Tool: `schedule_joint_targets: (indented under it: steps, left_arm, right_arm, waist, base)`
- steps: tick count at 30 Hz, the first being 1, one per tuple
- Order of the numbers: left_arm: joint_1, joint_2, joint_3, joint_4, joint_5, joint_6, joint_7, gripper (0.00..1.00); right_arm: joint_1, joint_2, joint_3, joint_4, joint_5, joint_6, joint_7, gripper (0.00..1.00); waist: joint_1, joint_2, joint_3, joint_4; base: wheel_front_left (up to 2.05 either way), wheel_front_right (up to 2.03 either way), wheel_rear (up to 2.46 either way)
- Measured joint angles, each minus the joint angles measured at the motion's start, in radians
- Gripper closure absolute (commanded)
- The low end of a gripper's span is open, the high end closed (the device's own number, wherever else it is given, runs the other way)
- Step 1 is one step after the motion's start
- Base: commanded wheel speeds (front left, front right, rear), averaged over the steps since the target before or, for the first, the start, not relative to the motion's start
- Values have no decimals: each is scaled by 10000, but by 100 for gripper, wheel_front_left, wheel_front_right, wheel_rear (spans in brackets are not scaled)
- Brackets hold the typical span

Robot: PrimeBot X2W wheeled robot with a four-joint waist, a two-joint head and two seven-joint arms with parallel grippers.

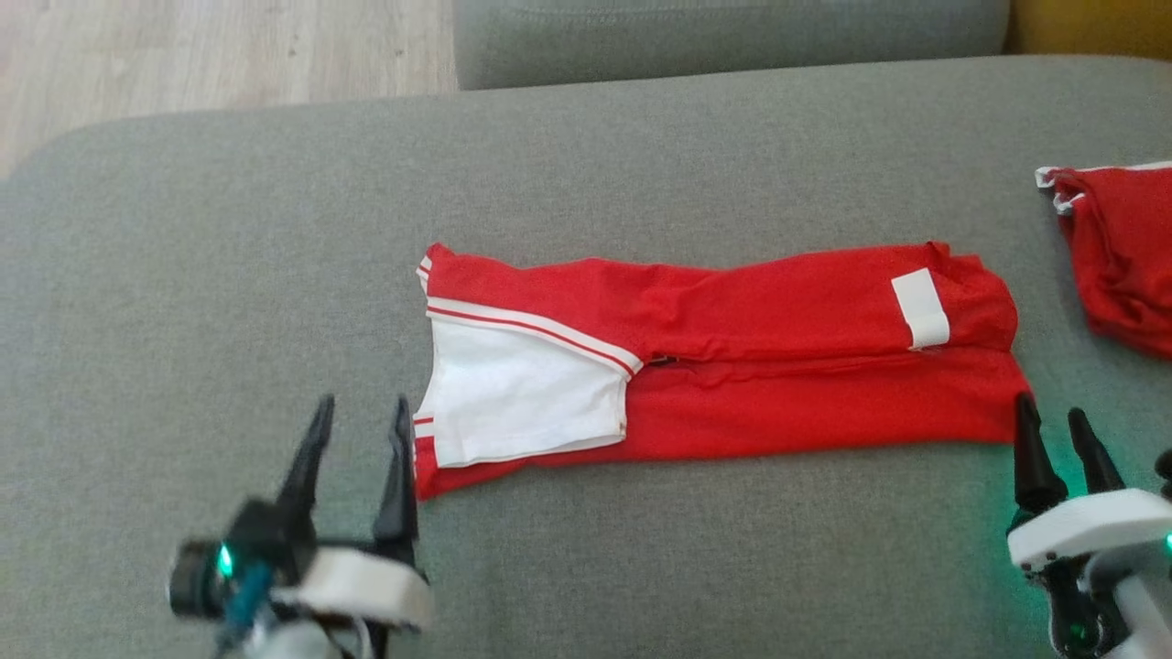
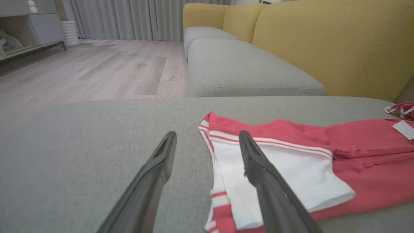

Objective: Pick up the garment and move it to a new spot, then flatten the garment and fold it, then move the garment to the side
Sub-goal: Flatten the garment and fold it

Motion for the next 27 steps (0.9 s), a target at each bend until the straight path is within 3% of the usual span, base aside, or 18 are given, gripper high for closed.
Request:
schedule_joint_targets:
  steps: [3,10,16,24,25,27]
  left_arm:
    - [1010,-763,807,-155,938,-67,0,0]
    - [1704,-2050,1620,-199,2510,-963,0,0]
    - [1853,-2522,2167,52,3243,-1615,0,0]
    - [1901,-2886,2784,244,3770,-2123,0,0]
    - [1949,-2943,2882,253,3839,-2174,0,0]
    - [2071,-3035,3057,290,3960,-2272,0,0]
  right_arm:
    - [15,174,-368,-13,-293,0,-13,0]
    - [-567,339,-1093,792,-974,0,422,0]
    - [-1692,470,-1699,1925,-1521,0,627,0]
    - [-2150,633,-1996,3381,-2125,0,1001,0]
    - [-2199,671,-1998,3480,-2192,0,1011,5]
    - [-2400,771,-2000,3613,-2290,0,1045,56]
  waist:
    - [0,0,-154,73]
    - [0,0,-295,478]
    - [1,0,-231,835]
    - [2,0,-119,935]
    - [1,0,-105,916]
    - [1,0,-84,859]
  base:
    - [0,0,0]
    - [0,0,0]
    - [0,0,0]
    - [0,0,0]
    - [0,0,0]
    - [0,0,0]
